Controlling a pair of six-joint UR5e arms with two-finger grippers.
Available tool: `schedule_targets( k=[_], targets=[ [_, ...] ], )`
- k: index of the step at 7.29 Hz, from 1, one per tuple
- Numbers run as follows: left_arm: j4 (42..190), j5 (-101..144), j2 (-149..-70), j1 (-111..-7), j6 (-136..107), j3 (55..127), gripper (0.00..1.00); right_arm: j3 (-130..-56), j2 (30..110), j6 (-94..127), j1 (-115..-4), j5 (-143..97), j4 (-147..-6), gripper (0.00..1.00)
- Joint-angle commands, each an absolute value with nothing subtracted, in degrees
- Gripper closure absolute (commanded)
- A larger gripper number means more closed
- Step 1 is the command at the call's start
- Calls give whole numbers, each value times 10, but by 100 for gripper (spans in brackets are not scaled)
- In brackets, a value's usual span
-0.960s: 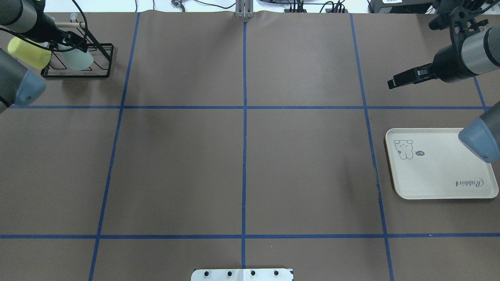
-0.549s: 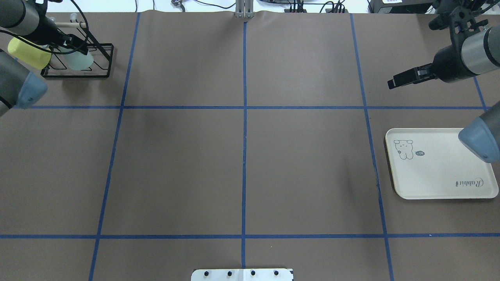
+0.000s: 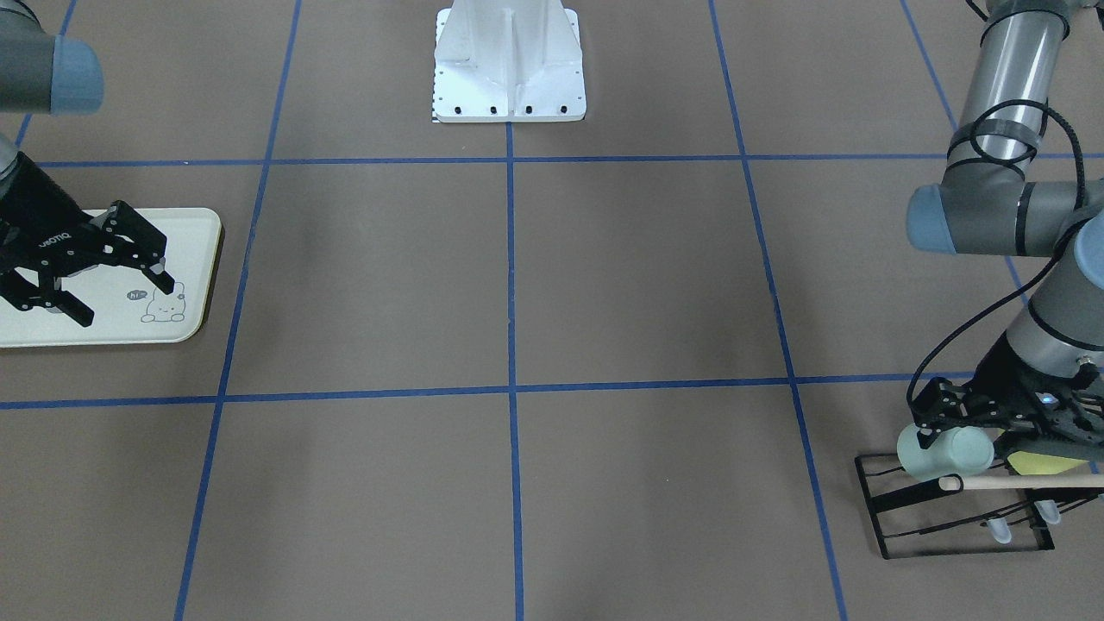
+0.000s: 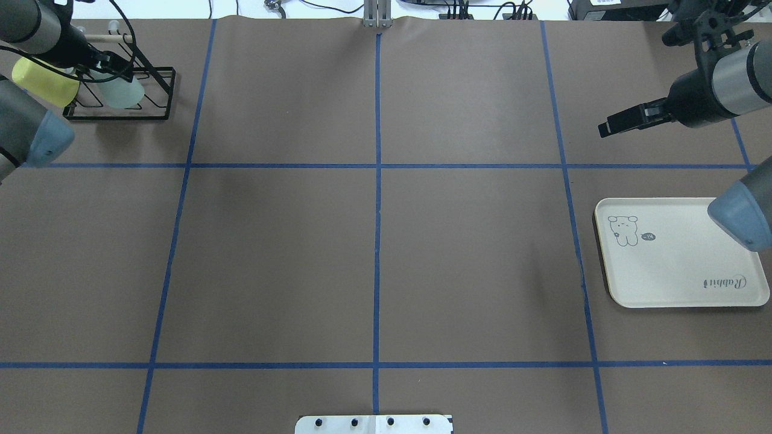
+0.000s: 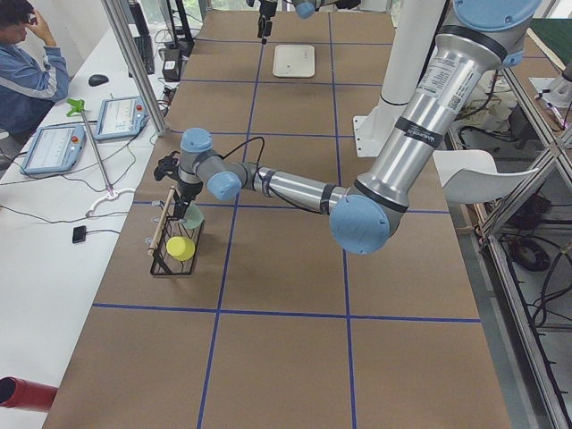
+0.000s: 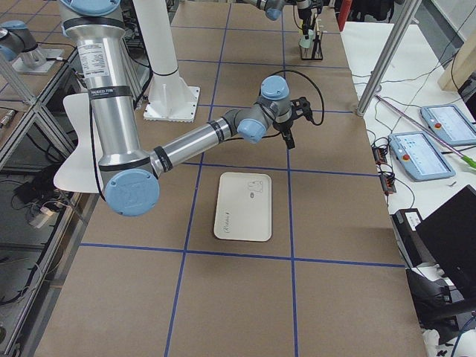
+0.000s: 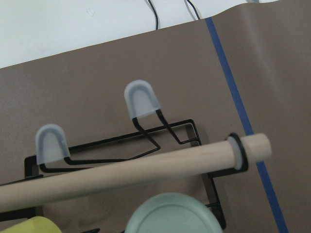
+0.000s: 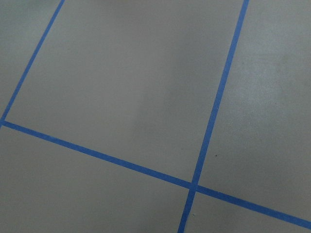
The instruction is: Left arm grabs green cup and hands to right arm on tray
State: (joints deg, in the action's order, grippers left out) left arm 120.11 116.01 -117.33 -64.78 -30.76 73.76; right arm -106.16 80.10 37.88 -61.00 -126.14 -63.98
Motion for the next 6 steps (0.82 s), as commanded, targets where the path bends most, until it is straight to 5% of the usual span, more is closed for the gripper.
schedule_targets(
  k=[1, 3, 6],
  targets=[
    [1201, 1160, -1174, -648, -308, 738, 50, -1063, 801, 379, -609, -1261, -640, 0],
    [1199, 1160, -1172, -649, -308, 747, 82, -1063, 799, 379, -610, -1261, -640, 0],
    [1192, 1167, -1165, -675, -308, 802, 92, -1063, 798, 379, -610, -1262, -640, 0]
  ],
)
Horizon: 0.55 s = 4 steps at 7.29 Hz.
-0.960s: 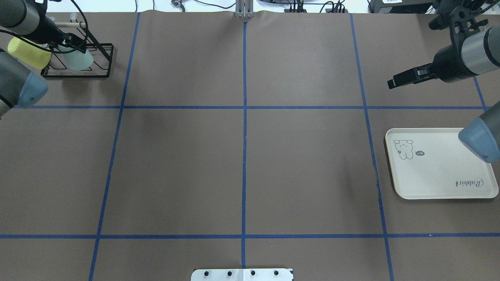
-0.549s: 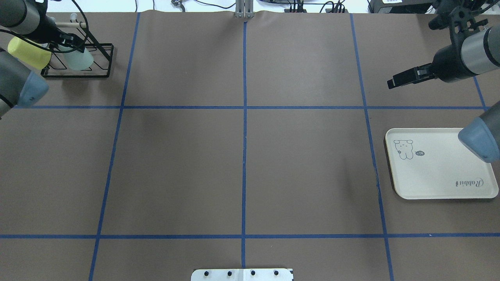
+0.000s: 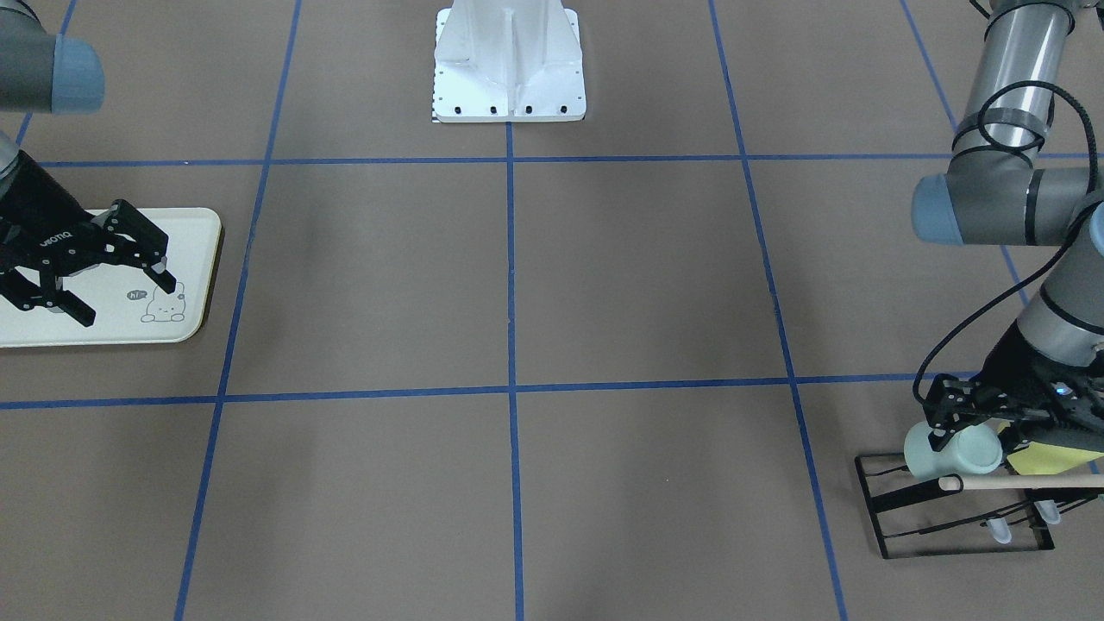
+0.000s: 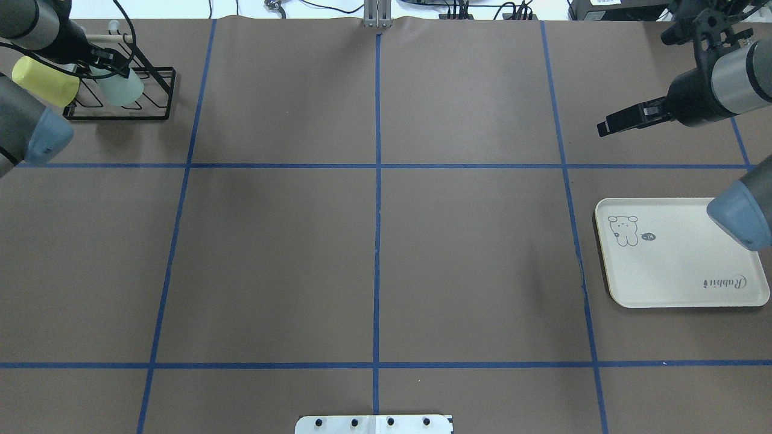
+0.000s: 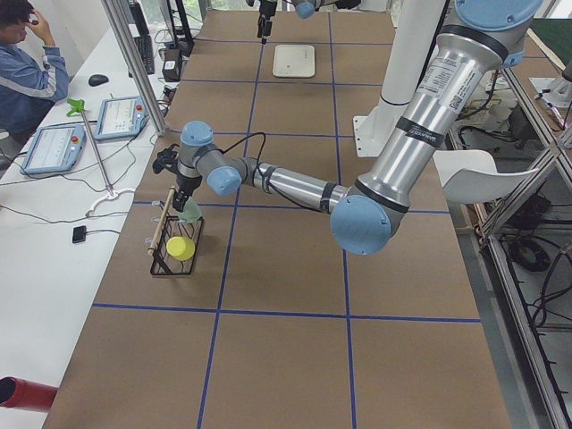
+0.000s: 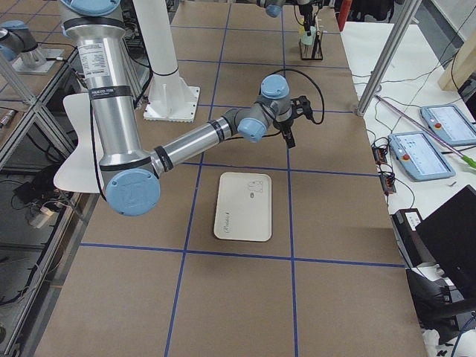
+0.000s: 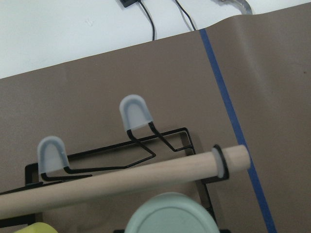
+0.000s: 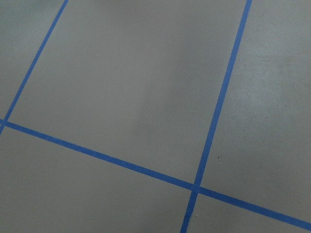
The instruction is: Left arm grabs green cup and hands to right arm on tray
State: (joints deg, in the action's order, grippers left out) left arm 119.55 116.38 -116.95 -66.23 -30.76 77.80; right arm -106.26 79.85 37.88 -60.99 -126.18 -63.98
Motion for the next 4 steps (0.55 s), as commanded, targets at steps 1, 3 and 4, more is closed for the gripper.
schedule_targets(
  k=[1, 3, 4],
  targets=[
    [1191, 1173, -1151, -694, -308, 830, 92, -1063, 798, 379, -610, -1261, -640, 0],
    [1191, 1226, -1115, -735, -308, 892, 92, -1064, 798, 379, -610, -1261, -640, 0],
    [1181, 1239, -1094, -738, -308, 937, 92, -1066, 798, 380, -610, -1261, -640, 0]
  ],
)
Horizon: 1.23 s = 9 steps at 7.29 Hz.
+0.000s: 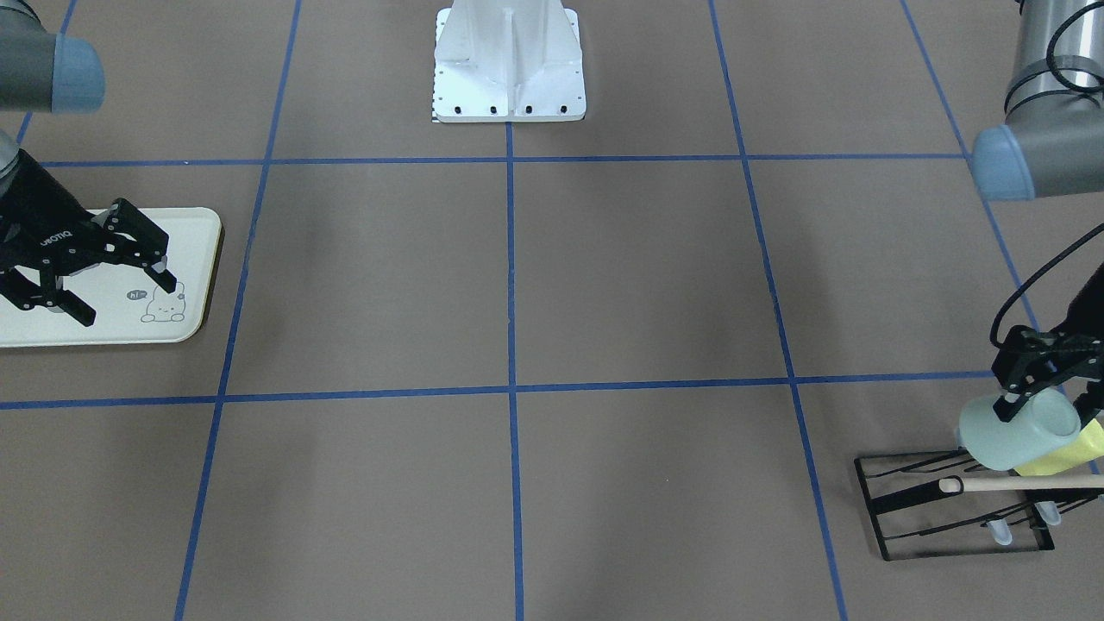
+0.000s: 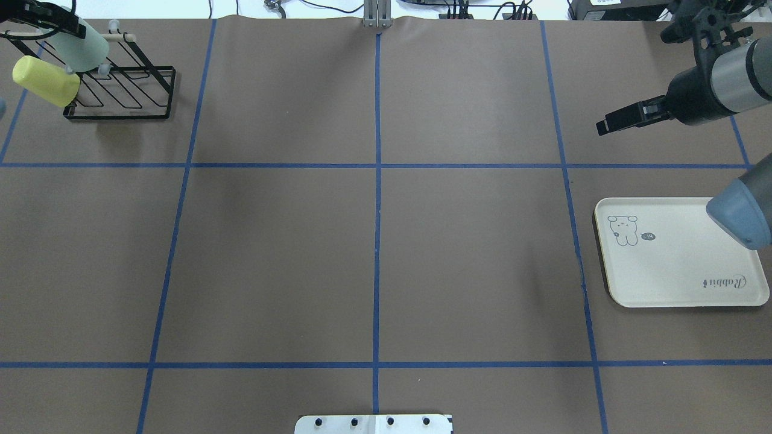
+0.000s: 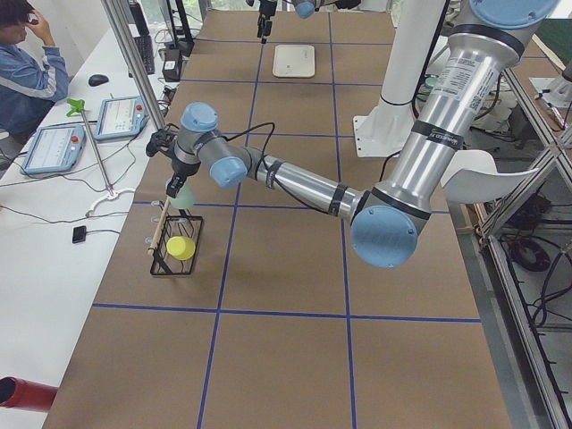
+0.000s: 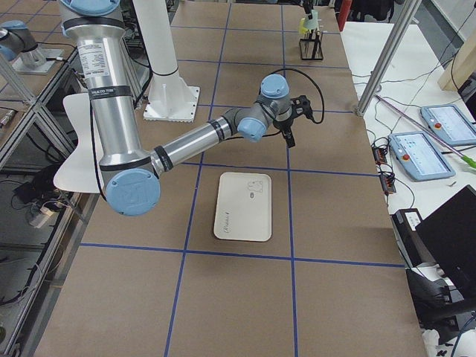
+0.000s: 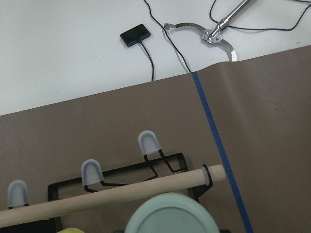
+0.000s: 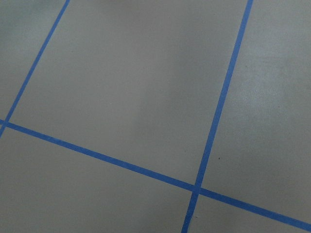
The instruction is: Left arm grabs green cup and hands to right arm on tray
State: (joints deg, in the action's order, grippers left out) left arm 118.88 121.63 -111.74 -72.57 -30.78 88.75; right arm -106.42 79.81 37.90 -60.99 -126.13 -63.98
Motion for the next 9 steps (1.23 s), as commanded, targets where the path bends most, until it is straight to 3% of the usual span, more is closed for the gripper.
schedule_targets(
  k=[1, 3, 6, 9],
  targets=[
    [1143, 1239, -1084, -738, -315, 986, 92, -1066, 798, 381, -609, -1261, -639, 0],
    [1138, 1241, -1088, -730, -388, 1010, 92, -1064, 798, 436, -593, -1261, -591, 0],
    [1168, 1242, -1092, -696, -507, 1062, 92, -1060, 797, 610, -572, -1252, -398, 0],
    [1348, 1241, -1094, -632, -710, 1064, 92, -1059, 796, 786, -462, -1101, -171, 0]
  ],
)
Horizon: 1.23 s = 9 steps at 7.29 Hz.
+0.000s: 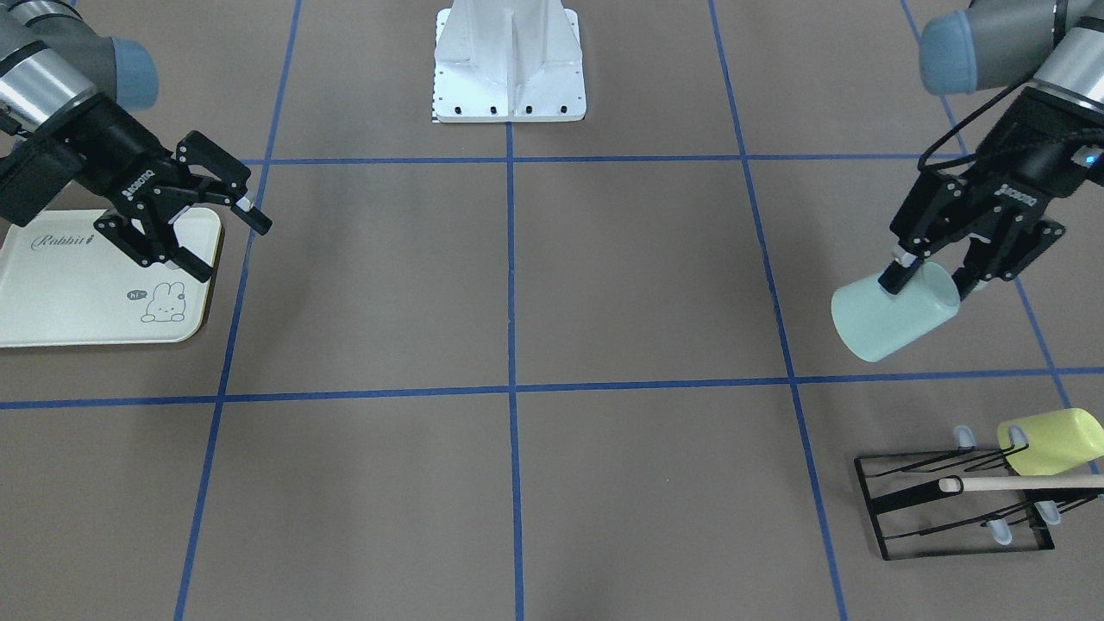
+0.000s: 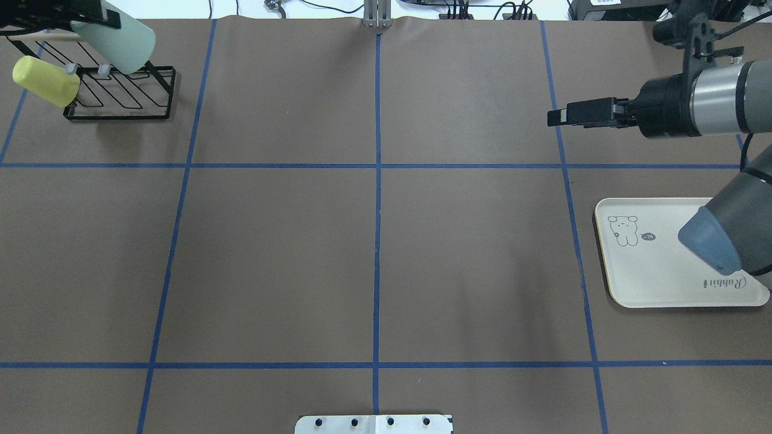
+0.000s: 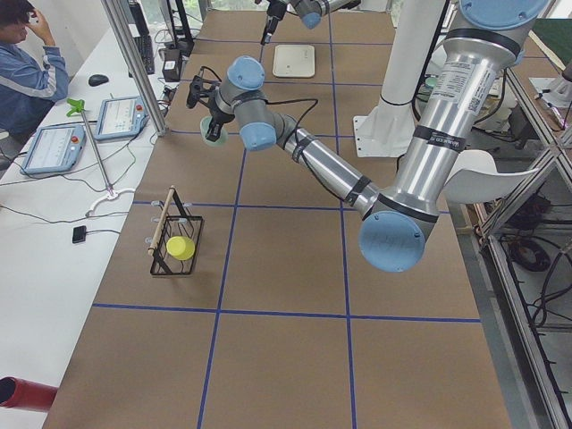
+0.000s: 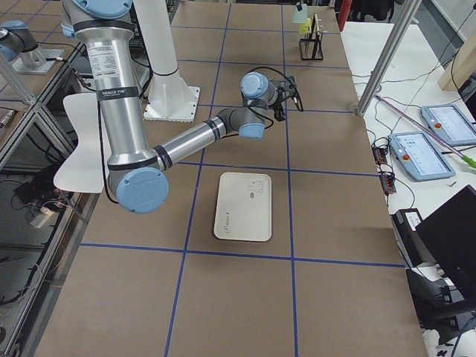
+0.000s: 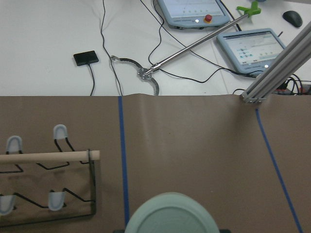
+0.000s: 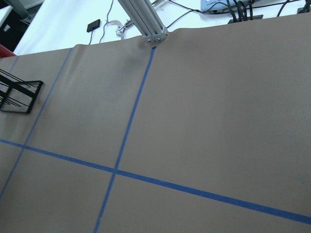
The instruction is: Left arm grabs green cup and hands to right arm on tray
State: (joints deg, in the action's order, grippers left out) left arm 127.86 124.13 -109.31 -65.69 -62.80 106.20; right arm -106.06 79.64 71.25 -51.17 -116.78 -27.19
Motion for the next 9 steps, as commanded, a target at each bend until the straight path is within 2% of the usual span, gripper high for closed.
schedule_targets(
  k=[1, 3, 4, 6, 9],
  targets=[
    [1411, 1241, -1096, -615, -777, 1070, 92, -1059, 796, 828, -407, -1025, -95, 0],
    [1511, 1238, -1096, -578, -892, 1086, 92, -1055, 780, 831, -262, -841, 38, 0],
    [1555, 1238, -1100, -571, -950, 1094, 92, -1049, 746, 831, -207, -779, 87, 0],
    [1613, 1234, -1122, -543, -1032, 1103, 92, -1051, 681, 831, -177, -752, 99, 0],
    [1614, 1235, -1157, -497, -1041, 1104, 91, -1054, 648, 831, -169, -724, 126, 1]
  ],
)
